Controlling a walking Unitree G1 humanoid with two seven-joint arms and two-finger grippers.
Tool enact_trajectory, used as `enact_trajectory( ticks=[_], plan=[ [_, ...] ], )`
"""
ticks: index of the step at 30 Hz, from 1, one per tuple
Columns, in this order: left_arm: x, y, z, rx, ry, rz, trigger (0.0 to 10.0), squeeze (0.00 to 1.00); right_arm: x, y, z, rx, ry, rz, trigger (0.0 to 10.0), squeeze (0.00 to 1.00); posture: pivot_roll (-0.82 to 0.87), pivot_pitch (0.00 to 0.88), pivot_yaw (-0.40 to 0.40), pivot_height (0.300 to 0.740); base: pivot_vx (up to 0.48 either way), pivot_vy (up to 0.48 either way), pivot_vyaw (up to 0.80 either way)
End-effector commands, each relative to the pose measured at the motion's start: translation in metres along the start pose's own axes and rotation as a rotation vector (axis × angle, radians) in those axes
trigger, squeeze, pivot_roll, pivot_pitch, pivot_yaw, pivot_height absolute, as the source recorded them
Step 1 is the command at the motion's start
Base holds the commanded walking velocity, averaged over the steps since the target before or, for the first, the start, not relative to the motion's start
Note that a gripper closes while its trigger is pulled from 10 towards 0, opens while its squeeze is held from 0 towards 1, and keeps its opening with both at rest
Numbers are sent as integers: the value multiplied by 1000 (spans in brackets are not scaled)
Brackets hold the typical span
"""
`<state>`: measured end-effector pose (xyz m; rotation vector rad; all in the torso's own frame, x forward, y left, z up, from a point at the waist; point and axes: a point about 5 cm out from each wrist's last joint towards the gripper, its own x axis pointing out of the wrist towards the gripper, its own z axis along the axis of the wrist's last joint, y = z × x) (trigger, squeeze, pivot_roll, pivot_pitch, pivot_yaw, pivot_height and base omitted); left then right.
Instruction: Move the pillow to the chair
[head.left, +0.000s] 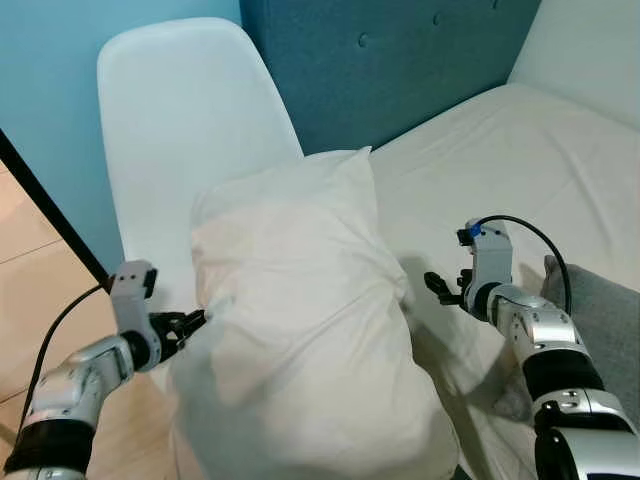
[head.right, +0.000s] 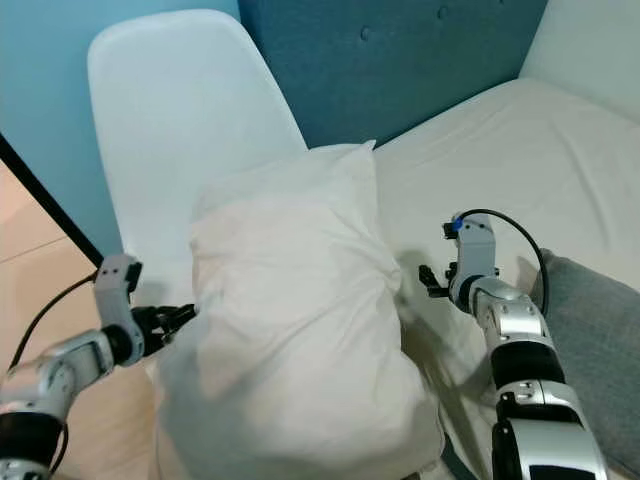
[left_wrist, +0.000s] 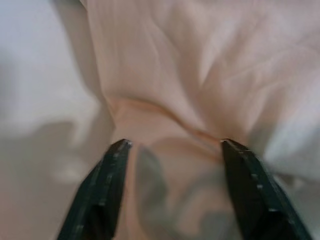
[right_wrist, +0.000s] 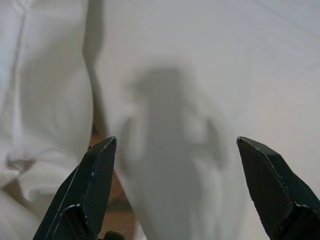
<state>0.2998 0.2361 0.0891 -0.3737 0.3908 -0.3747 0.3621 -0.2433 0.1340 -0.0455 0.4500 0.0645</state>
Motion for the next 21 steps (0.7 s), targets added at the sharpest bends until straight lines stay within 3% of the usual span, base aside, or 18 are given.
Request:
enact_trajectory(
  ticks=[1, 2, 4, 5, 7, 8, 10, 11, 18, 21],
  plan=[
    [2, -5, -12, -50, 9, -41, 10000, 1000, 3, 6, -1, 22, -4, 20, 10000, 1000, -112, 177, -18, 571, 0, 0, 0],
    [13, -16, -25, -100, -4, -92, 10000, 1000, 5, 14, 0, 28, -16, 37, 10000, 1000, -125, 183, -27, 571, 0, 0, 0],
    [16, -20, -29, -110, -7, -107, 10000, 1000, 6, 15, 0, 30, -20, 41, 10000, 1000, -125, 183, -27, 571, 0, 0, 0],
    [20, -23, -33, -126, -12, -125, 10000, 1000, 6, 18, 1, 35, -24, 55, 10000, 694, -130, 186, -32, 571, 0, 0, 0],
    [23, -26, -36, -136, -14, -136, 10000, 1000, 6, 19, 2, 39, -29, 63, 10000, 694, -135, 186, -32, 571, 0, 0, 0],
    [26, -32, -37, -135, -20, -183, 10000, 1000, 6, 21, 5, 47, -42, 79, 10000, 0, -149, 195, -33, 571, 0, 0, 0],
    [30, -37, -38, -128, -22, -215, 10000, 1000, 5, 23, 7, 53, -53, 91, 10000, 0, -162, 201, -31, 571, 0, 0, 0],
    [38, -46, -37, -119, -22, -269, 10000, 0, 3, 23, 12, 58, -67, 107, 10000, 0, -169, 207, -31, 571, 0, 0, 0],
    [51, -56, -34, -61, 13, -282, 10000, 0, -1, 18, 15, 71, -82, 92, 10000, 0, -175, 215, -22, 571, 0, 0, 0],
    [53, -56, -33, -83, 13, -271, 10000, 0, -1, 18, 15, 74, -84, 89, 10000, 0, -176, 217, -17, 571, 0, 0, 0]
  ],
)
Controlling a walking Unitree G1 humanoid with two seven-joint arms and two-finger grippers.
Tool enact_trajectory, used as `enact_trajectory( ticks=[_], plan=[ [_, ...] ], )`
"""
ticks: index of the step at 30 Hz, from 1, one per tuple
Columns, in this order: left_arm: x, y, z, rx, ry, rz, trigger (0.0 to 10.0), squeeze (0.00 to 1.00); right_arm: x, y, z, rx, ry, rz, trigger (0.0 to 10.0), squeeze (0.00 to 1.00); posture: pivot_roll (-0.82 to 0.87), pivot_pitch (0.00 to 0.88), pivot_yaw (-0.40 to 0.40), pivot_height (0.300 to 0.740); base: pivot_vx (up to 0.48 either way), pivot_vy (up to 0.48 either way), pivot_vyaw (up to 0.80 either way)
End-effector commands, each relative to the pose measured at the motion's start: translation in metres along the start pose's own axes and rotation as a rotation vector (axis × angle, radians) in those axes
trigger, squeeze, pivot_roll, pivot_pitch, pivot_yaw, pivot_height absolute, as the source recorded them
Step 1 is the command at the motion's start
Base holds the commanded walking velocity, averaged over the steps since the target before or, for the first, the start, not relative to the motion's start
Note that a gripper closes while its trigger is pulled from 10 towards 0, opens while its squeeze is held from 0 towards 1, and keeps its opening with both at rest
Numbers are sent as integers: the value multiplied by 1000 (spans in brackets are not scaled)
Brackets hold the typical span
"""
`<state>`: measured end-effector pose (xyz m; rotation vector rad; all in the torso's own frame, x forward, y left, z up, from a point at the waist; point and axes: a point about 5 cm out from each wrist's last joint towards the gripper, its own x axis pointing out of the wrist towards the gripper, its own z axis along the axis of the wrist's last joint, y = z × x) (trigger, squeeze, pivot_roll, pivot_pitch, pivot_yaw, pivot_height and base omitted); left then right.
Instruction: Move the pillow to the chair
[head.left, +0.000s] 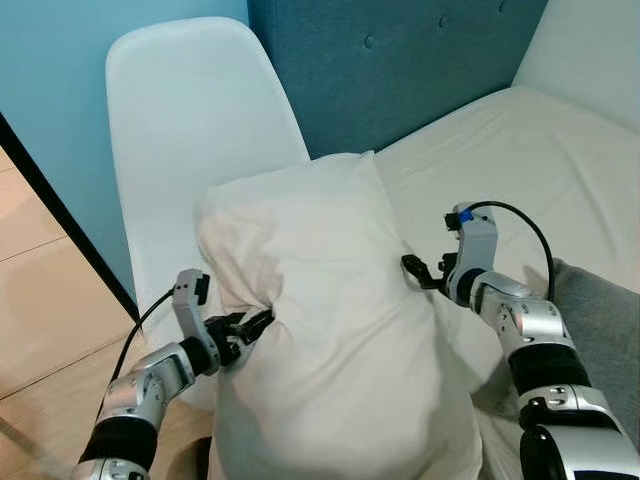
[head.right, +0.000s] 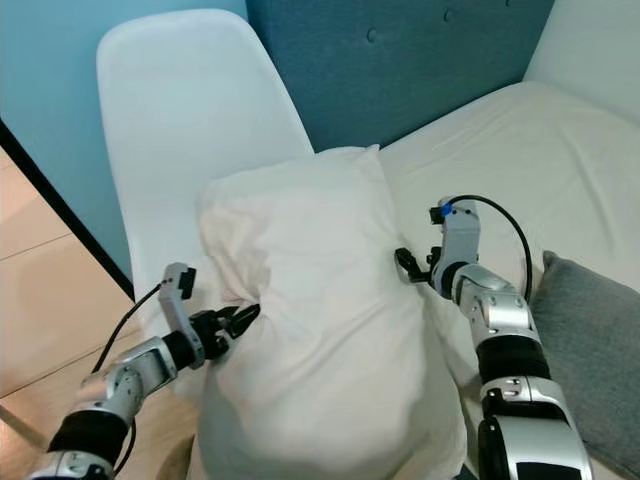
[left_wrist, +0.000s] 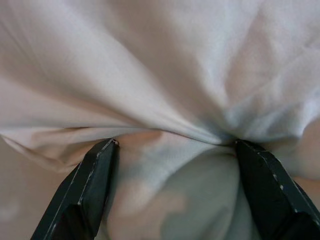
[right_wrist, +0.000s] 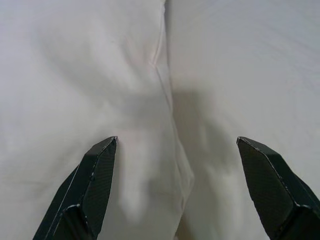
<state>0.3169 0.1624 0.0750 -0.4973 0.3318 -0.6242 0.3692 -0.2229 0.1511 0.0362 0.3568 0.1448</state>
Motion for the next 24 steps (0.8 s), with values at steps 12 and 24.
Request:
enact_trajectory(
  ticks=[12, 24],
  plan=[
    [6, -3, -9, -105, 28, -66, 0, 0, -3, -3, -3, 29, 3, -17, 10000, 0, -185, 209, -10, 571, 0, 0, 0],
    [9, -11, 21, -68, -53, -142, 0, 0, -1, -1, -3, 39, 1, -20, 10000, 0, -173, 189, -3, 571, 0, 0, 0]
  ],
)
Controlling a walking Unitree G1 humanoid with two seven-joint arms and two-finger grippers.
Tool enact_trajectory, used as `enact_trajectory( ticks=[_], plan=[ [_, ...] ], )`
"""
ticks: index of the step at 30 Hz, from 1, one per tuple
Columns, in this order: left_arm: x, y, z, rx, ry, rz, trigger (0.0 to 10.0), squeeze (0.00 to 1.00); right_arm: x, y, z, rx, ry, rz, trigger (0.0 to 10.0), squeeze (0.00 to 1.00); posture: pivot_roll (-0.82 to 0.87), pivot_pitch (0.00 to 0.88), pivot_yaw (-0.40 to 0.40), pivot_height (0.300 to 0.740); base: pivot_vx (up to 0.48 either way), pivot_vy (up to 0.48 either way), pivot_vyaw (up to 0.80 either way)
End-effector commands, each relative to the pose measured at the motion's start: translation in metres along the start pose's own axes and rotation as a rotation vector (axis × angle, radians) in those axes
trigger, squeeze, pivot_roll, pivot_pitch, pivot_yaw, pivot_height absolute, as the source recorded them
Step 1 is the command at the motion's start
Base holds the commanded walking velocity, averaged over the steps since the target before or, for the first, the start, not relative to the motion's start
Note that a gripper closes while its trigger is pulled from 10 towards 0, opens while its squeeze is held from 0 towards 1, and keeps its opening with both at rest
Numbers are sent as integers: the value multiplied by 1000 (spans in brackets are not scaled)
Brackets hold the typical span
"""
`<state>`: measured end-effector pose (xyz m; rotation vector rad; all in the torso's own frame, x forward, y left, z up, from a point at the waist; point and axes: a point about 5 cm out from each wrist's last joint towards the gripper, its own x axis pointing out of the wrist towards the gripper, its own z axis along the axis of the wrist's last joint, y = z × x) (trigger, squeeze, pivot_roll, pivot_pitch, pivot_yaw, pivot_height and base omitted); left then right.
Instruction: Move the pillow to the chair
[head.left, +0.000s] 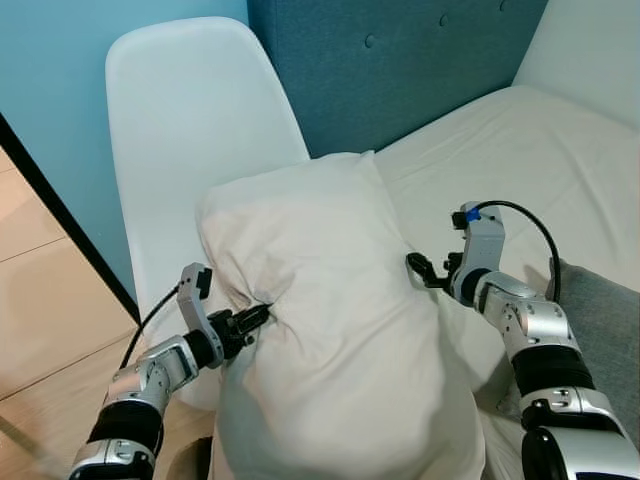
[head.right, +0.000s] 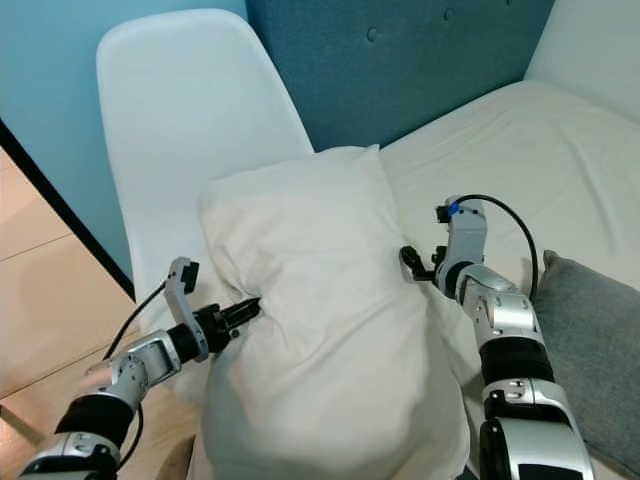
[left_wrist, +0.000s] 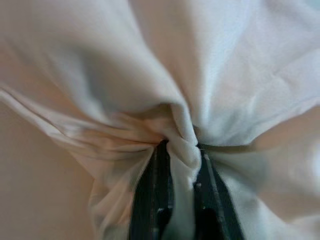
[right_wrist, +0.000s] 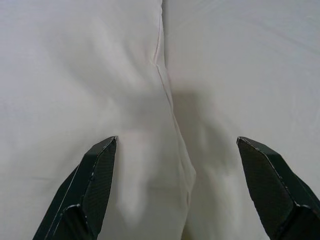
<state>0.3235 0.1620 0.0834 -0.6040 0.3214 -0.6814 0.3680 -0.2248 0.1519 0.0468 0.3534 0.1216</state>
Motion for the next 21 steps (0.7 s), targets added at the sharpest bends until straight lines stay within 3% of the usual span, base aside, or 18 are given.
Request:
enact_trajectory(
  ticks=[1, 4, 5, 6, 7, 8, 9, 12, 13, 14, 15, 17, 18, 19, 20, 21],
  plan=[
    [6, -10, 11, 21, -27, -65, 0, 0, 0, 0, -3, 25, 6, 1, 10000, 0, -173, 189, -3, 571, 0, 0, 0],
    [6, -12, 19, 53, -43, -71, 0, 0, 0, 1, -4, 25, 5, 0, 10000, 0, -173, 189, -2, 571, 0, 0, 0],
    [5, -10, 37, 144, -59, -22, 0, 0, 1, 1, -3, 27, 4, -1, 10000, 0, -173, 188, -1, 571, 0, 0, 0],
    [5, -10, 37, 144, -59, -22, 0, 0, 1, 1, -3, 27, 4, -1, 10000, 0, -173, 188, -1, 571, 0, 0, 0],
    [4, -9, 51, 221, -72, 21, 0, 0, 1, 1, -3, 28, 3, -2, 10000, 0, -172, 187, -1, 571, 0, 0, 0],
    [3, -8, 70, 307, -96, 71, 0, 0, 1, 1, -2, 30, 1, -4, 10000, 0, -170, 186, 1, 571, 0, 0, 0],
    [-2, -10, 103, 459, -142, 155, 0, 0, 1, 0, -1, 33, -3, -9, 10000, 0, -168, 184, 3, 571, 0, 0, 0],
    [-4, -11, 113, 500, -156, 177, 0, 0, 1, 0, -1, 33, -5, -11, 10000, 0, -168, 184, 3, 571, 0, 0, 0],
    [-10, -15, 138, 690, -166, 245, 0, 0, 2, -1, 0, 37, -8, -16, 10000, 0, -161, 180, 4, 571, 0, 0, 0],
    [-11, -17, 145, 744, -170, 263, 0, 0, 2, -1, 0, 38, -9, -17, 10000, 0, -161, 180, 4, 571, 0, 0, 0],
    [-11, -17, 145, 744, -170, 263, 0, 0, 2, -1, 0, 38, -9, -17, 10000, 0, -161, 180, 4, 571, 0, 0, 0],
    [-21, -25, 181, 990, -186, 369, 0, 0, 2, 0, 1, 45, -15, -20, 10000, 0, -156, 173, 7, 571, 0, 0, 0],
    [-21, -25, 181, 990, -186, 369, 0, 0, 2, 0, 1, 45, -15, -20, 10000, 0, -156, 173, 7, 571, 0, 0, 0],
    [-25, -29, 193, 1082, -196, 412, 0, 0, 3, 0, 1, 47, -16, -21, 10000, 0, -155, 173, 7, 571, 0, 0, 0],
    [-30, -44, 214, 1291, -209, 447, 0, 0, 3, 0, 2, 50, -18, -22, 10000, 0, -150, 169, 7, 571, 0, 0, 0],
    [-30, -44, 214, 1291, -209, 447, 0, 0, 3, 0, 2, 50, -18, -22, 10000, 0, -150, 169, 7, 571, 0, 0, 0]
  ],
)
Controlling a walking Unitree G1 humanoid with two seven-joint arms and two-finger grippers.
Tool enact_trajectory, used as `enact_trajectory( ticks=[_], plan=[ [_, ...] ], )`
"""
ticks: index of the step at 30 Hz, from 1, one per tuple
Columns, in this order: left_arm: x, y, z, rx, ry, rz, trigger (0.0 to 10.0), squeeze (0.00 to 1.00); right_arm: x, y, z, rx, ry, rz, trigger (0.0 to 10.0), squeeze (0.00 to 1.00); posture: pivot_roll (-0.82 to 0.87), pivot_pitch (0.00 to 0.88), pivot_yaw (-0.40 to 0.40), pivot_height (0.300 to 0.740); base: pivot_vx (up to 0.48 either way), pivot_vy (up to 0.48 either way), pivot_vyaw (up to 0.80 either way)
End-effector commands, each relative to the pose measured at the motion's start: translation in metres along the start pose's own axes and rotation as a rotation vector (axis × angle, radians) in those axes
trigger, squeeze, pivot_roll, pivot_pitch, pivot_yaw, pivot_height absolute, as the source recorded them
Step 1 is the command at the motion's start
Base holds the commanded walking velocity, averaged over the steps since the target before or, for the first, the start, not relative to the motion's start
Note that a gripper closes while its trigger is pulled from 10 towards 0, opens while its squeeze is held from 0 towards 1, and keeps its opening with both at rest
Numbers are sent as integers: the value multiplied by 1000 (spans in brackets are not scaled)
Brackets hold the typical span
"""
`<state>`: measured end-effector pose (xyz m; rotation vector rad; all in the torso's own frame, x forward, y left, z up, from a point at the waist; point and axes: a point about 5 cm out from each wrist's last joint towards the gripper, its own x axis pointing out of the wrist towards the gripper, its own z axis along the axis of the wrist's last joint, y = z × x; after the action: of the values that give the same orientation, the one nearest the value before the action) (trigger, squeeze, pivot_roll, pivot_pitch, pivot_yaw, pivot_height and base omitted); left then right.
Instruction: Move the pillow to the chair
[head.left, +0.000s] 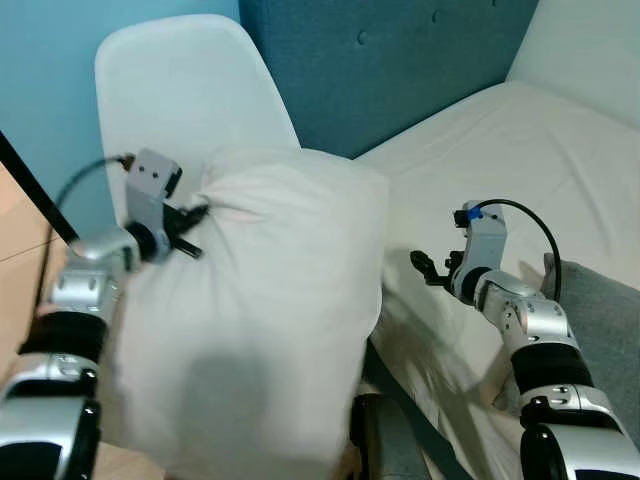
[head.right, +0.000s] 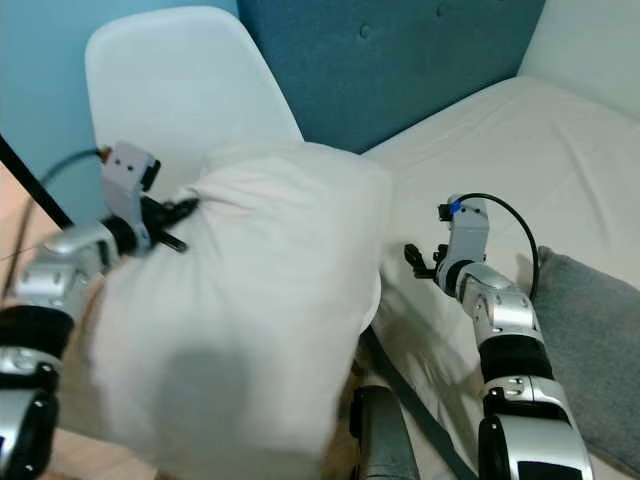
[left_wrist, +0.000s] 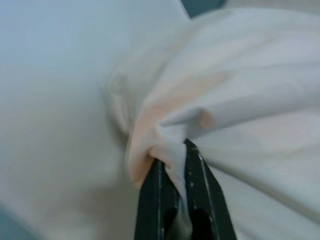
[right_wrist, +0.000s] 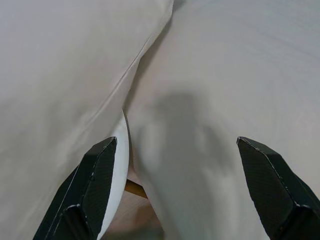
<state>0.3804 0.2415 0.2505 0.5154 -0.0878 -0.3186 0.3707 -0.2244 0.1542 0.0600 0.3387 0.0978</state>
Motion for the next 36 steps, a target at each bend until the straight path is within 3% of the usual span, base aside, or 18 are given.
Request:
enact_trajectory(
  ticks=[1, 5, 8, 9, 10, 11, 13, 16, 17, 18, 19, 21, 23, 29, 31, 33, 35, 36],
  plan=[
    [-2, 18, 30, 168, -95, 66, 0, 0, 1, 0, -2, 34, -2, -2, 10000, 0, -150, 169, 7, 571, 0, 0, 0],
    [2, 6, 43, 458, -120, -4, 0, 0, 2, 0, -2, 37, -3, -4, 10000, 0, -142, 165, 8, 571, 0, 0, 0],
    [4, -2, 39, 410, -143, -12, 0, 0, 3, 1, -3, 36, 0, -5, 10000, 0, -139, 163, 10, 571, 0, 0, 0],
    [6, -12, 34, 405, -152, -27, 8667, 0, 3, 2, -4, 36, 2, -4, 10000, 0, -139, 163, 10, 571, 0, 0, 0],
    [6, -12, 34, 405, -152, -27, 8667, 0, 3, 2, -4, 36, 2, -4, 10000, 0, -139, 163, 10, 571, 0, 0, 0],
    [8, -22, 28, 395, -162, -50, 10000, 0, 3, 2, -4, 35, 4, -1, 10000, 0, -140, 162, 10, 571, 0, 0, 0],
    [13, -57, 12, 392, -177, -125, 10000, 0, 4, 4, -5, 31, 8, 1, 10000, 0, -146, 161, 6, 571, 0, 0, 0],
    [16, -79, -4, 480, -131, -152, 10000, 0, 4, 3, -4, 26, 8, 0, 10000, 0, -149, 158, 3, 571, 0, 0, 0],
    [17, -79, -9, 525, -108, -144, 10000, 729, 4, 3, -4, 25, 7, -1, 10000, 0, -149, 158, 3, 571, 0, 0, 0],
    [17, -79, -9, 525, -108, -144, 10000, 729, 4, 3, -4, 25, 7, -1, 10000, 0, -149, 158, 3, 571, 0, 0, 0],
    [17, -79, -14, 564, -76, -130, 10000, 1000, 4, 3, -3, 25, 6, -2, 10000, 0, -149, 158, 3, 571, 0, 0, 0],
    [16, -65, -22, 664, -27, -27, 10000, 1000, 4, 3, -2, 24, 4, -3, 10000, 0, -154, 152, 2, 571, 0, 0, 0],
    [16, -64, -22, 673, -27, -18, 10000, 1000, 5, 3, -2, 24, 4, -3, 10000, 0, -154, 152, 2, 571, 0, 0, 0],
    [-3, -12, -23, 752, 41, 266, 10000, 1000, 7, 13, -1, 54, -37, 45, 10000, 0, -139, 131, -6, 571, 0, 0, 0],
    [-3, -12, -23, 752, 41, 266, 10000, 1000, 7, 13, -1, 54, -37, 45, 10000, 0, -139, 131, -6, 571, 0, 0, 0],
    [-16, 6, -18, 702, 32, 378, 10000, 0, 9, 25, -1, 70, -71, 96, 10000, 0, -127, 107, -8, 571, 0, 0, 0],
    [-16, 6, -18, 702, 32, 378, 10000, 0, 9, 25, -1, 70, -71, 96, 10000, 0, -127, 107, -8, 571, 0, 0, 0],
    [-23, 9, -15, 565, -3, 424, 10000, 0, 10, 31, -2, 79, -94, 122, 10000, 0, -117, 94, -11, 571, 0, 0, 0]
  ],
)
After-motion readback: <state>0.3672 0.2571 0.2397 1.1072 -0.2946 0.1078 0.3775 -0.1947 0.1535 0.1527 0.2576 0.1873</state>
